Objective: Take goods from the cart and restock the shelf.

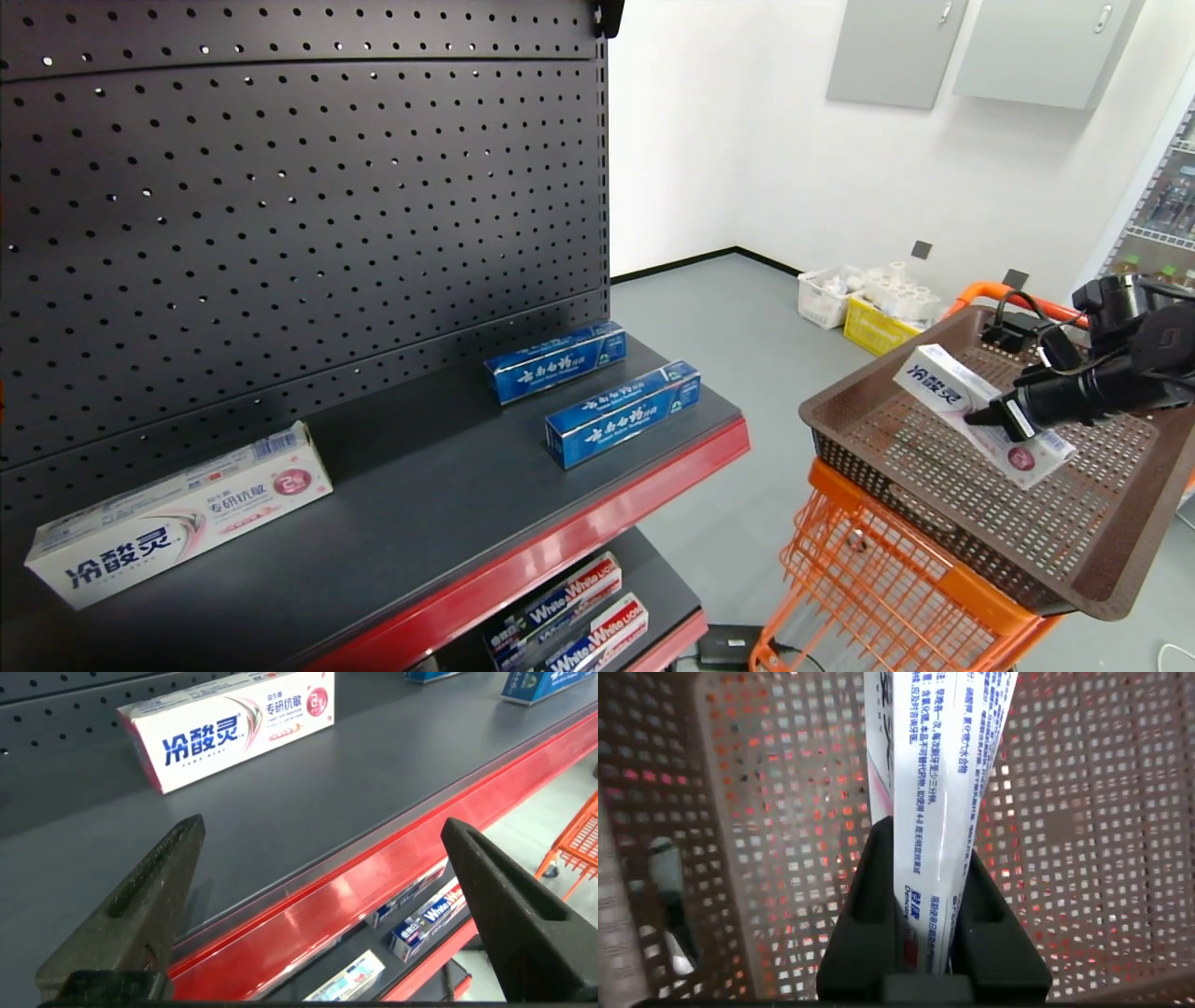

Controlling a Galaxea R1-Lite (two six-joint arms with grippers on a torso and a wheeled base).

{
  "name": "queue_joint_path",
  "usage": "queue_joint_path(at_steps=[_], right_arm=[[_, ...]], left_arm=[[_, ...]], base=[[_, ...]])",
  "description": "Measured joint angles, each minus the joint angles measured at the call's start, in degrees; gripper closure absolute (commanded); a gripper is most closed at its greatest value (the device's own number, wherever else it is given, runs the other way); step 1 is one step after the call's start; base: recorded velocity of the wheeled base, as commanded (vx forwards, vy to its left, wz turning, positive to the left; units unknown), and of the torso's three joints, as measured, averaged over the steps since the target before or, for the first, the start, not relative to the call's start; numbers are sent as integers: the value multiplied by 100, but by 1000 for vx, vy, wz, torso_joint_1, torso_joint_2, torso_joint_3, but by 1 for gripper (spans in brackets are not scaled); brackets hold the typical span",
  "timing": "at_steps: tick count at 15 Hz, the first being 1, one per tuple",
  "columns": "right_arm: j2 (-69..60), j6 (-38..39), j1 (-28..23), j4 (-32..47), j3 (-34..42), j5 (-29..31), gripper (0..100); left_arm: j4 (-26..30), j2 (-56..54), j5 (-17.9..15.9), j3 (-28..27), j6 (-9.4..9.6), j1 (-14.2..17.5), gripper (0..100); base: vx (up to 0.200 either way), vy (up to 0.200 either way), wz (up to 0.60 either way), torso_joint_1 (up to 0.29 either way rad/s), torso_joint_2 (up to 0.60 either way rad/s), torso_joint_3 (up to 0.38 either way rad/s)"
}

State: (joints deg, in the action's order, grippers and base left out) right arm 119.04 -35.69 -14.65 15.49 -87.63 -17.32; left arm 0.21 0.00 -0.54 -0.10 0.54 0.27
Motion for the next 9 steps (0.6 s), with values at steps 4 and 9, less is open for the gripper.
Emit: queue_joint_path(at_steps=[4, 9], right_arm=[[-667, 578, 46, -167, 266, -211, 100], [-2059, 1744, 230, -1833, 1536, -375, 100]], left_arm=[[1, 0, 0, 0, 0, 2, 0], [-2, 0, 0, 0, -2, 2, 0]], base=[[0, 0, 0, 0, 0, 0], [0, 0, 0, 0, 0, 0]])
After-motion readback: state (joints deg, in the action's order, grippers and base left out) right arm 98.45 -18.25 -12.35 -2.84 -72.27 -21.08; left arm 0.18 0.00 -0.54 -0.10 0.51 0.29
